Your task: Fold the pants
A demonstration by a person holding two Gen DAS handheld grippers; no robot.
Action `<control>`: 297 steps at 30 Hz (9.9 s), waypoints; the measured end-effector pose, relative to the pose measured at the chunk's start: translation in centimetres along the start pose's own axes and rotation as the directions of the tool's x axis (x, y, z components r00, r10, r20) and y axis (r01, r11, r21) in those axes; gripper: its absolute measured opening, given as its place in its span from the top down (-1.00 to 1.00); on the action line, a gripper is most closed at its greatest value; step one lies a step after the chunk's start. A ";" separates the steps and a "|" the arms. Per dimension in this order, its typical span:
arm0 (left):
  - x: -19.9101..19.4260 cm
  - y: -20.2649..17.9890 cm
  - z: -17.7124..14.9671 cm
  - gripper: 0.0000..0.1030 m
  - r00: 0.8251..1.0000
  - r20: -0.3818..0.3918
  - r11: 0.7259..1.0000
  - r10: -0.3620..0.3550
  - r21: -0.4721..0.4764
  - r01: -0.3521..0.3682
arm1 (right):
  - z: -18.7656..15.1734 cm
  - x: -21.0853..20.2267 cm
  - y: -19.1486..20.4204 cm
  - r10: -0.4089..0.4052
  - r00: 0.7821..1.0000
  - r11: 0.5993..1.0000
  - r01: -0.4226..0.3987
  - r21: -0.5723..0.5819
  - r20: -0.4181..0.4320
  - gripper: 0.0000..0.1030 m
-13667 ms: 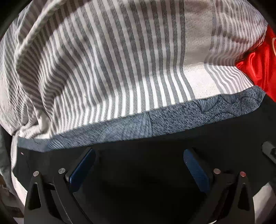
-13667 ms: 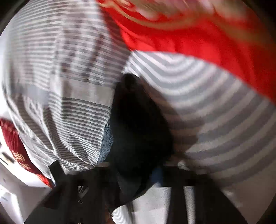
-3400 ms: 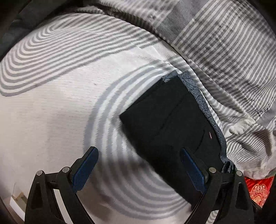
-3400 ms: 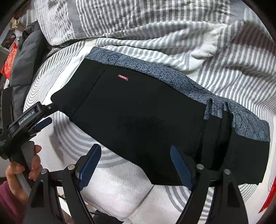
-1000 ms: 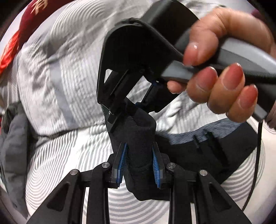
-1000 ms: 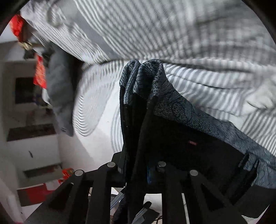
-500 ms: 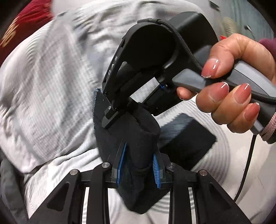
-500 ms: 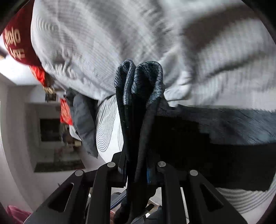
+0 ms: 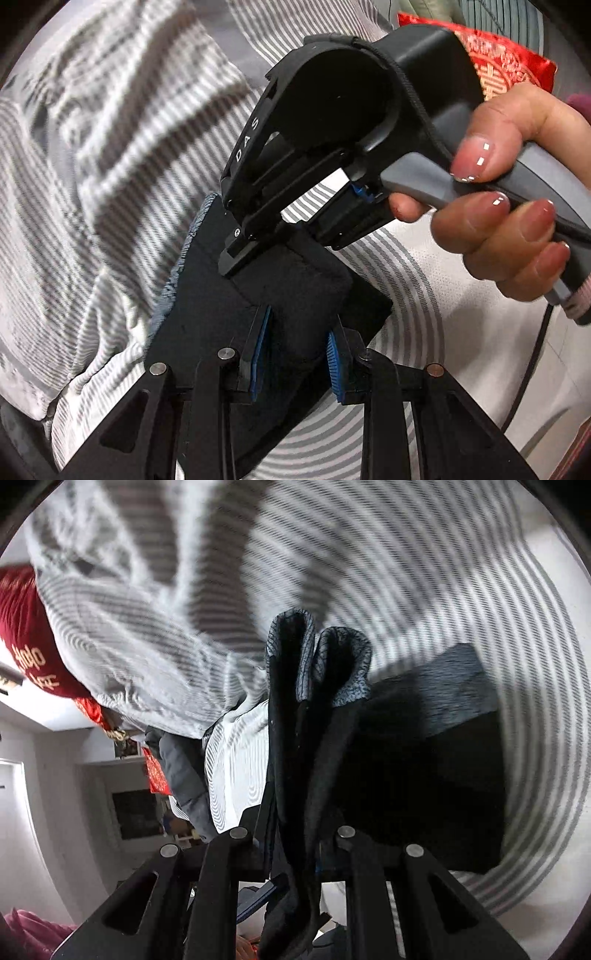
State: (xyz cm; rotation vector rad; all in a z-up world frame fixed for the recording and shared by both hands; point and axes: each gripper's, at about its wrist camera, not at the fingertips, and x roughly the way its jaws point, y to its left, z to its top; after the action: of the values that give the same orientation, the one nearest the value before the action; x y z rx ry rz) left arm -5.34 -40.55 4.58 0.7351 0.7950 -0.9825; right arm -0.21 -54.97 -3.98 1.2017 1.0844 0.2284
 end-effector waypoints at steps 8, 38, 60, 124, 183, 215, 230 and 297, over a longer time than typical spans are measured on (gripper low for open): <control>3.8 -2.4 0.3 0.43 0.996 -0.084 1.000 -0.007 0.005 0.007 | 0.7 0.0 -5.6 -0.003 1.000 0.999 0.003 0.054 -0.013 0.72; 1.6 7.4 -1.6 0.00 0.972 -0.216 0.955 0.093 -0.258 -0.149 | -1.7 1.2 -2.7 -0.343 0.934 0.939 0.341 -0.032 -0.100 0.64; 6.7 14.5 -2.3 0.00 0.960 -0.275 0.854 0.053 -0.486 -0.187 | 2.6 3.0 4.4 -0.505 0.854 0.826 0.521 -0.215 0.126 0.14; 7.1 9.7 -5.0 0.00 0.944 -0.319 0.808 -0.089 -0.577 -0.118 | -2.2 1.8 -0.9 -0.543 0.840 0.820 0.530 -0.216 0.003 -0.16; 4.3 18.7 -13.9 0.05 0.879 -0.121 0.642 -0.461 -0.730 0.237 | -1.9 1.5 -1.5 0.017 0.992 0.997 -0.027 -0.078 -0.126 0.37; -2.1 10.0 -14.2 -0.59 0.949 -0.284 0.784 -0.137 -0.616 -0.071 | -10.5 -4.0 -4.9 -0.411 0.911 0.906 0.411 -0.106 0.020 -0.38; -9.2 7.1 -12.9 -1.00 0.955 -0.290 0.846 -0.054 -0.522 -0.111 | -19.1 -3.6 6.1 -0.660 0.725 0.713 0.687 -0.141 0.197 -0.95; -15.8 3.2 -12.5 -1.00 0.922 -0.388 0.798 -0.013 -0.560 -0.225 | -23.3 -3.5 11.2 -0.722 0.668 0.632 0.743 -0.221 0.182 -0.99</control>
State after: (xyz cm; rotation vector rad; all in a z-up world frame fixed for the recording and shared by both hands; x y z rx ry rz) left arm -10.73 -22.36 12.08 0.4030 1.3088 -0.4302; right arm -15.72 -37.93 8.24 0.4285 1.3407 -0.3023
